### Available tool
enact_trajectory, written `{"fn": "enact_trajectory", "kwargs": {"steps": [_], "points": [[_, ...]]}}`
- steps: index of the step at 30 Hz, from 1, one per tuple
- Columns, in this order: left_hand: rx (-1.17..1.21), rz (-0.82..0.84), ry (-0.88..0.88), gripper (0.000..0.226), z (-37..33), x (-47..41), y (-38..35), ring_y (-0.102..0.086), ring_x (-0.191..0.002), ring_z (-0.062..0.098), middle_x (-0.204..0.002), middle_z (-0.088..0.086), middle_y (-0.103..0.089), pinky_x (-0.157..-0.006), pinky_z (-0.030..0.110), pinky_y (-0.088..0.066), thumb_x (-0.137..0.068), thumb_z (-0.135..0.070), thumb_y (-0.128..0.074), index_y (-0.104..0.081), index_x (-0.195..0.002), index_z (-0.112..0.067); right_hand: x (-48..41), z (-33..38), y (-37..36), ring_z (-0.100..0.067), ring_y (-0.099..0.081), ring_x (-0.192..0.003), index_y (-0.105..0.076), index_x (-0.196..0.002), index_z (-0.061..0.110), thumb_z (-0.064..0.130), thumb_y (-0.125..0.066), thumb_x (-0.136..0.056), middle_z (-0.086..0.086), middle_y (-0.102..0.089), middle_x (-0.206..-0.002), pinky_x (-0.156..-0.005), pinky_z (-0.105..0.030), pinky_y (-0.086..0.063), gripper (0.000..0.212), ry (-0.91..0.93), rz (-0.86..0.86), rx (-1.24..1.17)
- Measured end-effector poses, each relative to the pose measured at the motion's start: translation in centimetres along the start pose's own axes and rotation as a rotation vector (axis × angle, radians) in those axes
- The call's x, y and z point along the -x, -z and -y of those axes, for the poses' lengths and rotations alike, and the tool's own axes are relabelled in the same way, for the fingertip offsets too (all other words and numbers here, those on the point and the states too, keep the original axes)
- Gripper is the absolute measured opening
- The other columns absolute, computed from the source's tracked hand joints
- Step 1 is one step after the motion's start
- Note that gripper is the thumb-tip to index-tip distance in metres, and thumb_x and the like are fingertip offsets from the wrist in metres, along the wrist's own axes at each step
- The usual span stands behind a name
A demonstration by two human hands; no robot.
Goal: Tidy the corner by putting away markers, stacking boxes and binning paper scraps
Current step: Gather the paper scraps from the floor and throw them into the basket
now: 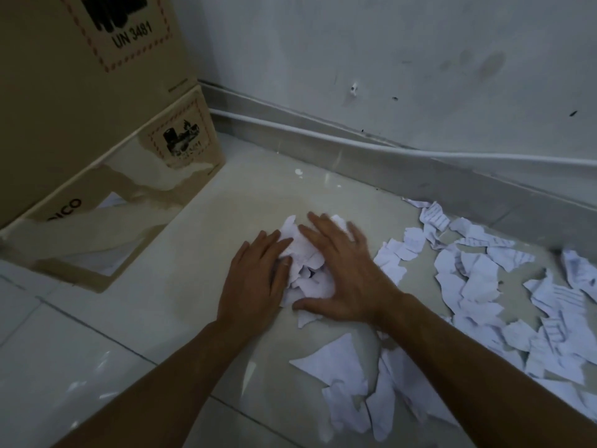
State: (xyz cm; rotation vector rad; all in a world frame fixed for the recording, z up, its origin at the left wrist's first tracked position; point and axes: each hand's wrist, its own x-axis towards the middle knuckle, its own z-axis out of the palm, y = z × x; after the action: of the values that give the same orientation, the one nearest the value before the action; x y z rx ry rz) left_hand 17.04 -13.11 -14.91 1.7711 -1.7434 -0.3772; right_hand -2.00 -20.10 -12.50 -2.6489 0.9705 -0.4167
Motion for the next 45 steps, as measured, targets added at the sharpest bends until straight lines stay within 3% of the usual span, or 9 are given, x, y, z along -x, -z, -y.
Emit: {"fn": "enact_trajectory", "kwargs": {"steps": [5,10,14,18,24,29,36,40,45], "points": [[-0.028,0.041,0.026,0.047,-0.6,-0.1,0.5,-0.042,-0.138,0.023,-0.144,0.003,-0.053,-0.116,0.041,-0.027,-0.099,-0.036,-0.032,-0.057,-0.134,-0.016,0.7,-0.7,-0.7,-0.025,0.010,-0.153,0.002,-0.158,0.026,0.097,-0.032,-0.066,-0.004,0.006,-0.167,-0.120,-0.060,-0.004,0.121,-0.176,0.116,0.106],[0.005,-0.030,0.019,0.043,-0.3,0.4,0.1,-0.052,-0.130,0.025,-0.136,0.011,-0.059,-0.113,0.042,-0.034,-0.099,-0.027,-0.043,-0.055,-0.136,-0.007,-0.6,1.8,-3.0,-0.032,-0.002,-0.153,-0.001,-0.157,0.019,0.084,-0.055,-0.068,-0.014,-0.007,-0.165,-0.120,-0.061,-0.009,0.122,-0.077,0.002,-0.048],[0.183,-0.035,0.147,0.044,-1.3,-0.1,1.0,-0.056,-0.123,0.031,-0.133,0.017,-0.060,-0.108,0.044,-0.040,-0.101,-0.024,-0.038,-0.050,-0.139,-0.008,-2.3,3.6,-4.5,-0.039,-0.002,-0.150,0.024,-0.147,0.052,0.092,-0.020,-0.079,-0.014,-0.002,-0.159,-0.120,-0.062,-0.007,0.090,-0.108,-0.051,-0.342],[0.363,0.019,0.225,0.058,-1.8,-0.4,0.9,-0.048,-0.132,0.020,-0.143,0.001,-0.049,-0.109,0.026,-0.035,-0.099,-0.054,-0.032,-0.034,-0.148,-0.023,-2.4,3.7,-4.4,-0.038,0.005,-0.151,0.009,-0.155,0.036,0.085,-0.039,-0.076,-0.014,0.005,-0.162,-0.121,-0.056,-0.001,0.105,-0.115,-0.004,-0.205],[0.249,0.045,0.185,0.063,-0.3,-0.2,-0.6,-0.040,-0.139,0.026,-0.151,0.008,-0.041,-0.116,0.044,-0.032,-0.098,-0.052,-0.027,-0.033,-0.148,-0.014,-2.2,3.6,-4.0,-0.035,0.012,-0.152,-0.005,-0.158,0.005,0.065,-0.067,-0.075,-0.019,0.005,-0.165,-0.122,-0.054,0.000,0.119,-0.099,0.040,-0.147],[0.395,0.002,0.189,0.048,-1.0,-0.4,0.1,-0.033,-0.130,-0.010,-0.140,-0.031,-0.028,-0.105,0.001,-0.022,-0.093,-0.052,-0.035,-0.016,-0.138,-0.047,-2.7,4.2,-4.0,-0.035,0.001,-0.152,-0.004,-0.155,0.023,0.063,-0.073,-0.073,-0.018,-0.008,-0.165,-0.122,-0.053,-0.004,0.114,-0.101,0.010,-0.049],[0.384,0.015,0.197,0.039,-1.9,0.1,1.7,-0.026,-0.142,0.000,-0.160,-0.015,-0.018,-0.112,0.024,-0.028,-0.099,-0.045,-0.029,-0.029,-0.137,-0.052,-3.0,6.0,-4.6,-0.038,-0.059,-0.113,-0.050,-0.133,0.010,0.039,-0.073,-0.074,-0.018,-0.061,-0.126,-0.092,-0.048,-0.049,0.070,-0.131,-0.062,0.048],[0.495,0.023,0.300,0.033,-3.1,0.3,2.7,-0.043,-0.131,-0.001,-0.142,-0.018,-0.046,-0.109,0.018,-0.033,-0.096,-0.040,-0.030,-0.044,-0.124,-0.051,-2.9,6.7,-4.3,-0.032,-0.066,-0.083,-0.056,-0.131,-0.001,0.030,-0.085,-0.068,-0.019,-0.066,-0.113,-0.066,-0.040,-0.059,0.076,-0.142,-0.031,0.046],[0.588,-0.009,0.483,0.033,-3.5,0.3,3.9,-0.063,-0.105,0.005,-0.113,-0.012,-0.068,-0.091,0.043,-0.055,-0.101,-0.030,-0.036,-0.064,-0.118,-0.029,-2.7,8.3,-3.0,-0.035,-0.069,-0.070,-0.060,-0.126,0.002,0.019,-0.081,-0.071,-0.020,-0.066,-0.114,-0.058,-0.038,-0.056,0.061,-0.137,-0.052,-0.050]]}}
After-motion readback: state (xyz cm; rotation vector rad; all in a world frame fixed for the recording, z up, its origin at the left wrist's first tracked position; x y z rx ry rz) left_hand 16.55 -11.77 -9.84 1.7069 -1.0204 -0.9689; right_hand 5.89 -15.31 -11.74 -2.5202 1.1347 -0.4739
